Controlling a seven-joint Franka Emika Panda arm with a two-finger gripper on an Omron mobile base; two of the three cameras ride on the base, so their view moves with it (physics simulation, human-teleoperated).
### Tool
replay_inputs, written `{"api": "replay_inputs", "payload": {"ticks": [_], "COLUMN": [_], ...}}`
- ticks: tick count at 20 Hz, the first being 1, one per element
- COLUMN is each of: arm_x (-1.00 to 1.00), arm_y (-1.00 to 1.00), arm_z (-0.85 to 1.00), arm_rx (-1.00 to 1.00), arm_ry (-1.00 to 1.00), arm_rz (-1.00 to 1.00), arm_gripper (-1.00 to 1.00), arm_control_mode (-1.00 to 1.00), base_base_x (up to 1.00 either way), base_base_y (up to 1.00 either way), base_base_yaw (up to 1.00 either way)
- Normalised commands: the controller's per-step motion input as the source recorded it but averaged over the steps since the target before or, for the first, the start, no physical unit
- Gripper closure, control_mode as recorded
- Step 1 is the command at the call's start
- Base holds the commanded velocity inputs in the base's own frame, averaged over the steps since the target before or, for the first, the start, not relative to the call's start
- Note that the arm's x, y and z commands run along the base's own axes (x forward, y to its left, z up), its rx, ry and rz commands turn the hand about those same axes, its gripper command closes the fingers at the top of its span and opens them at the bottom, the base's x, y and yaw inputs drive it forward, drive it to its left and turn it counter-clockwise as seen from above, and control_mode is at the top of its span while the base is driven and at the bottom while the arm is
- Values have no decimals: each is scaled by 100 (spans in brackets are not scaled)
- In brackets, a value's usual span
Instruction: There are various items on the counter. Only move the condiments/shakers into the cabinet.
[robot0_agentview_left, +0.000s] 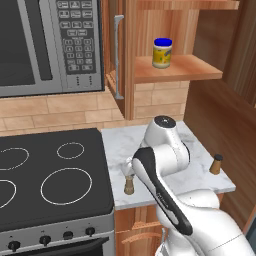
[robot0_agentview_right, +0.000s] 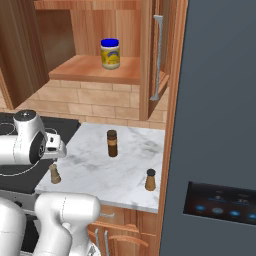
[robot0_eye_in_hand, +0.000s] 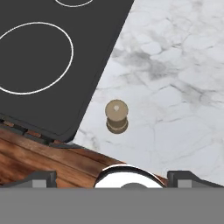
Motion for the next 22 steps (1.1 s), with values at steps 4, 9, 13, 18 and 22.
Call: {"api": "replay_inputs", "payload": {"ticks": [4, 9, 13, 18, 22], "arm_x": [16, 1, 0, 0, 0], "arm_y": [17, 20, 8, 0, 0], "arm_z": [-35, -40, -36, -33, -28], "arm_rx": [-4, -2, -3, -1, -2], "arm_ry": [0, 0, 0, 0, 0], "arm_rz": [-2, -1, -5, -10, -13], "arm_gripper": [-100, -100, -100, -100, -100], "arm_control_mode": [-100, -100, -100, -100, -100], "base_base_x": [0, 0, 0, 0, 0], "base_base_y": [0, 0, 0, 0, 0], "base_base_yaw": [0, 0, 0, 0, 0]}}
